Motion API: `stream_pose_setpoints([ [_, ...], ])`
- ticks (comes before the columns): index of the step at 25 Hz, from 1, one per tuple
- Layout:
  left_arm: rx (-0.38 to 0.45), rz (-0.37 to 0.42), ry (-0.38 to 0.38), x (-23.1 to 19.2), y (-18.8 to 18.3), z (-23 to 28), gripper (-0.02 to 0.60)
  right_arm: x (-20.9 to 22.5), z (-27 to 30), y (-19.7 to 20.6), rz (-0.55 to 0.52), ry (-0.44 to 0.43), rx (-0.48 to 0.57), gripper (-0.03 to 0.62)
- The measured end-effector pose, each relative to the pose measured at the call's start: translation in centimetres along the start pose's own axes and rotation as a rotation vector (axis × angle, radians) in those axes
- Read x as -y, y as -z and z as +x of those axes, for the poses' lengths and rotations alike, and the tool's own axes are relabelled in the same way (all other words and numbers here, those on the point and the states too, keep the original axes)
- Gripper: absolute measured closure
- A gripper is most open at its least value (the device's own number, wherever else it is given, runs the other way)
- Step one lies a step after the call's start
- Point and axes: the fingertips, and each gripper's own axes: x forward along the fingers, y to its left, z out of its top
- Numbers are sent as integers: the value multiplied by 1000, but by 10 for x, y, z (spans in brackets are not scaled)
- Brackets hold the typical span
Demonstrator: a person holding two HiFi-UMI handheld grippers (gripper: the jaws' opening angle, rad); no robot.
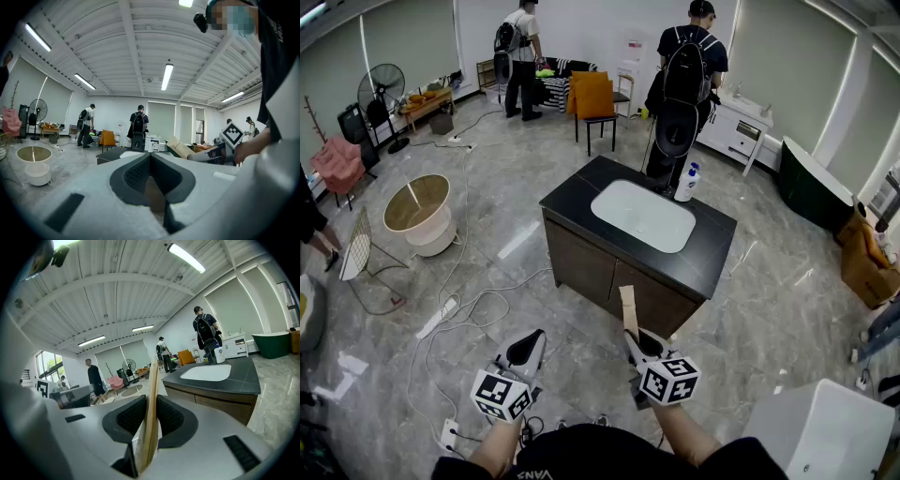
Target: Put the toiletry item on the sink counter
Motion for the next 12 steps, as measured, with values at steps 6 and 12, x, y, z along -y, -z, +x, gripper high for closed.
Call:
stream_pose_setpoints([
  [6, 7, 4, -25, 11, 8, 18, 572, 20, 1, -3, -8, -42, -1, 517],
  [12, -17, -17, -63, -3, 15, 29, 572, 28, 17, -15, 32, -86, 23, 514],
])
